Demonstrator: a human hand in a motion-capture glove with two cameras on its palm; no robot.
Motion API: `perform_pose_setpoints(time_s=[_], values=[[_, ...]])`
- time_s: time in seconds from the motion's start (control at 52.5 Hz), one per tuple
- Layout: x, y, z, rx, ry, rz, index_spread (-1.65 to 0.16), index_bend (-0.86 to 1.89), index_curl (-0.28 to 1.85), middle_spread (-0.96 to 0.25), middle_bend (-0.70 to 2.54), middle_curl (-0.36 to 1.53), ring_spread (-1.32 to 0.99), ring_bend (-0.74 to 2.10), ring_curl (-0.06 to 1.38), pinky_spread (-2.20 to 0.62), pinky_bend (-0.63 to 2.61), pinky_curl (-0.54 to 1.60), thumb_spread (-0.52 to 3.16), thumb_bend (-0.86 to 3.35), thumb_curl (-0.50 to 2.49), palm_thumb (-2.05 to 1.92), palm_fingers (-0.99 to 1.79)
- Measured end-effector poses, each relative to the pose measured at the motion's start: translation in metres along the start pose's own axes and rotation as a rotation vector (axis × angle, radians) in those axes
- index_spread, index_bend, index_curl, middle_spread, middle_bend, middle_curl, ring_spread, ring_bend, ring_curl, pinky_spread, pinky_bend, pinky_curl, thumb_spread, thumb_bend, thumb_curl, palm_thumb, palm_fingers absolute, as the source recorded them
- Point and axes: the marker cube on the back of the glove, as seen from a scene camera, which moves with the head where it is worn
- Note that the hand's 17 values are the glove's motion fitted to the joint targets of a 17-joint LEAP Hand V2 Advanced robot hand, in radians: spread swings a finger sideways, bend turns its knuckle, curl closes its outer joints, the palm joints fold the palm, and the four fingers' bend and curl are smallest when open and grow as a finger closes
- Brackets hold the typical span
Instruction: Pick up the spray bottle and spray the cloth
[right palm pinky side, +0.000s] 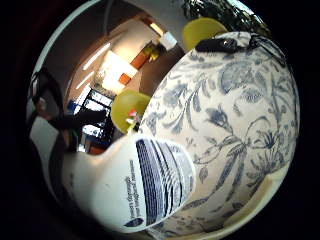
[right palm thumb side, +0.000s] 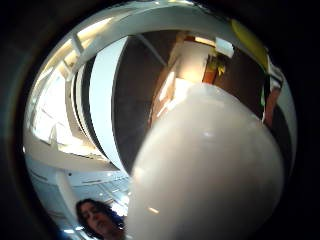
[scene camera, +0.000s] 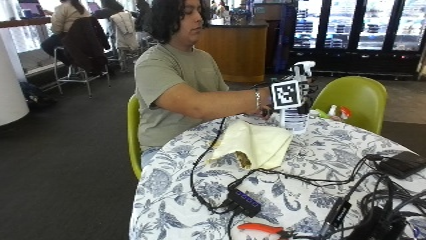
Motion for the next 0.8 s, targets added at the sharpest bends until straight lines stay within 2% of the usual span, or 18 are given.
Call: perform_pose_setpoints(time_s=[0.133, 0.152, 0.19, 0.324, 0.419, 0.533, 0.799], values=[[0.013, 0.023, -0.015, -0.158, 0.015, 0.055, -0.28, 0.12, 0.59, -0.15, 0.59, 0.56, -0.16, 0.64, 0.46, -0.21, 0.47, 0.43, 0.56, -0.04, 0.85, 0.94, 1.09], [0.012, 0.031, -0.018, -0.187, 0.010, 0.051, -0.28, 0.11, 0.56, -0.13, 0.54, 0.54, -0.14, 0.57, 0.44, -0.13, 0.38, 0.40, 0.65, -0.06, 0.82, 0.88, 0.79], [0.011, 0.048, -0.024, -0.230, 0.032, 0.032, -0.29, 0.09, 0.57, -0.10, 0.48, 0.53, -0.12, 0.56, 0.47, -0.06, 0.42, 0.46, 0.71, -0.06, 0.78, 0.84, 0.58], [0.023, 0.092, -0.056, -0.266, 0.313, -0.105, -0.32, 0.08, 0.45, -0.06, 0.37, 0.46, -0.11, 0.46, 0.40, 0.09, 0.41, 0.40, 0.84, -0.06, 0.67, 0.74, 0.46], [0.026, 0.134, -0.088, -0.443, 0.421, -0.207, -0.34, 0.11, 0.40, -0.08, 0.32, 0.43, -0.11, 0.42, 0.37, 0.15, 0.39, 0.38, 0.89, -0.05, 0.61, 0.71, 0.40], [0.029, 0.184, -0.120, -0.626, 0.556, -0.221, -0.38, 0.13, 0.37, -0.10, 0.25, 0.40, -0.12, 0.36, 0.35, 0.19, 0.40, 0.37, 0.93, -0.04, 0.55, 0.69, 0.30], [0.014, 0.274, -0.188, -0.526, 0.894, -0.238, -0.41, 0.15, 0.31, -0.12, 0.18, 0.36, -0.13, 0.34, 0.32, 0.22, 0.39, 0.35, 0.99, -0.03, 0.45, 0.63, 0.27]])
